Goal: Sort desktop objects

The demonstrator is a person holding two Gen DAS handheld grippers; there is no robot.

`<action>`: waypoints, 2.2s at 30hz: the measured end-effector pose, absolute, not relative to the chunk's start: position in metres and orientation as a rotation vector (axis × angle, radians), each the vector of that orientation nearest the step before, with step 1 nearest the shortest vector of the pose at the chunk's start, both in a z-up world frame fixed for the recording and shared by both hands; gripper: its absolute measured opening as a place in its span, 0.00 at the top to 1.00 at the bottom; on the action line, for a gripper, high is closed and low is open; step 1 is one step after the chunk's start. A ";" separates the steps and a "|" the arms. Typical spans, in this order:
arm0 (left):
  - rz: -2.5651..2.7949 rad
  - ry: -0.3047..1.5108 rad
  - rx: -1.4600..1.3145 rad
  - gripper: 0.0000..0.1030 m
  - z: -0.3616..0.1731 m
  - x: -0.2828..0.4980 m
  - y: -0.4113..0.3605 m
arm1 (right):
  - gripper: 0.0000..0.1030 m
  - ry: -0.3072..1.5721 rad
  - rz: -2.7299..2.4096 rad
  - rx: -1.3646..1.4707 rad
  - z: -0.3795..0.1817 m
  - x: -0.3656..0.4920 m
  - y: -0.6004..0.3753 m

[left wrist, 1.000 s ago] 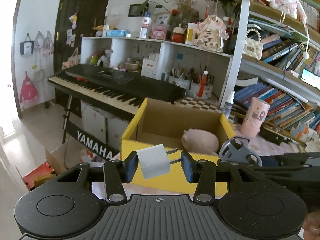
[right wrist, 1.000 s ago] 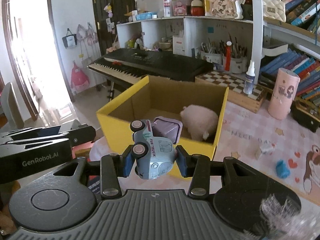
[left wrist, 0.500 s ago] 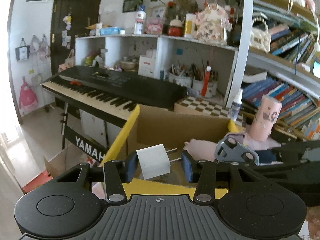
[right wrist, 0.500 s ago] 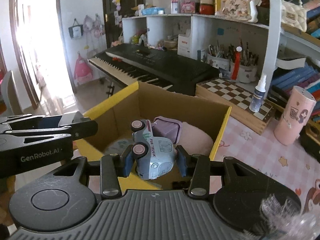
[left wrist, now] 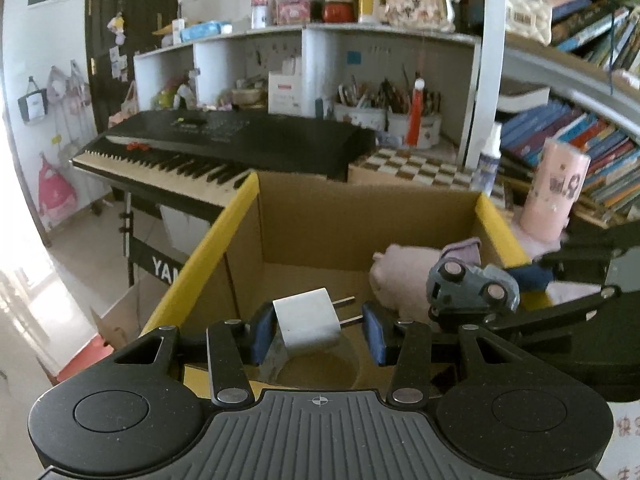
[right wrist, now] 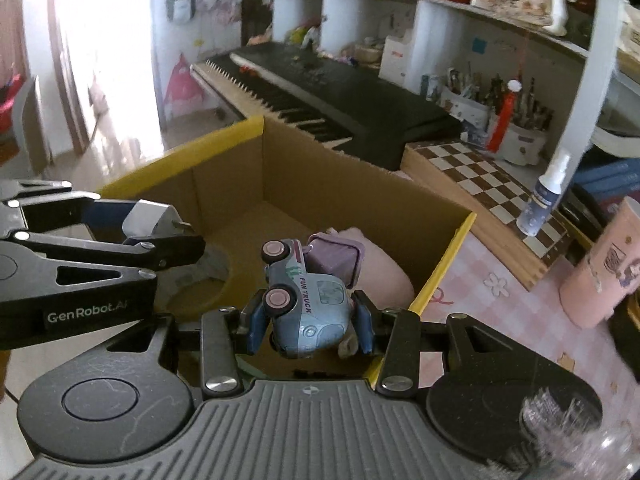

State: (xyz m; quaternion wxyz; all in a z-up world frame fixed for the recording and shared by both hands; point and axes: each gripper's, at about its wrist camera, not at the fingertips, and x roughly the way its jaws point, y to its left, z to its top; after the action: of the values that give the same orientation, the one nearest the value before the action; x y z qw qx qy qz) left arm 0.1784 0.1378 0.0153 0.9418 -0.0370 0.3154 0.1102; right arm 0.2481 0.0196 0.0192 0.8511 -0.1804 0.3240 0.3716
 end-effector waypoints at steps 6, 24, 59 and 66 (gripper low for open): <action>0.223 0.707 0.009 0.56 0.007 0.190 0.129 | 0.60 0.675 0.872 -0.511 0.011 0.259 0.030; 0.217 0.703 0.033 0.54 0.005 0.196 0.114 | 0.60 0.649 0.961 -0.713 -0.004 0.273 0.039; 0.228 0.534 -0.072 0.25 0.043 0.116 0.114 | 0.48 0.553 0.630 -0.305 0.051 0.212 -0.041; 0.242 0.532 -0.087 0.24 0.042 0.095 0.119 | 0.48 0.555 0.532 -0.236 0.048 0.185 -0.055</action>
State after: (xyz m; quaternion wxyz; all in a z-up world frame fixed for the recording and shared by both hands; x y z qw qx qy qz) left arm 0.0952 0.1193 0.0423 0.9566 -0.0429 0.2623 0.1193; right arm 0.1851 -0.0553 0.0475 0.9201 -0.1149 0.2702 0.2591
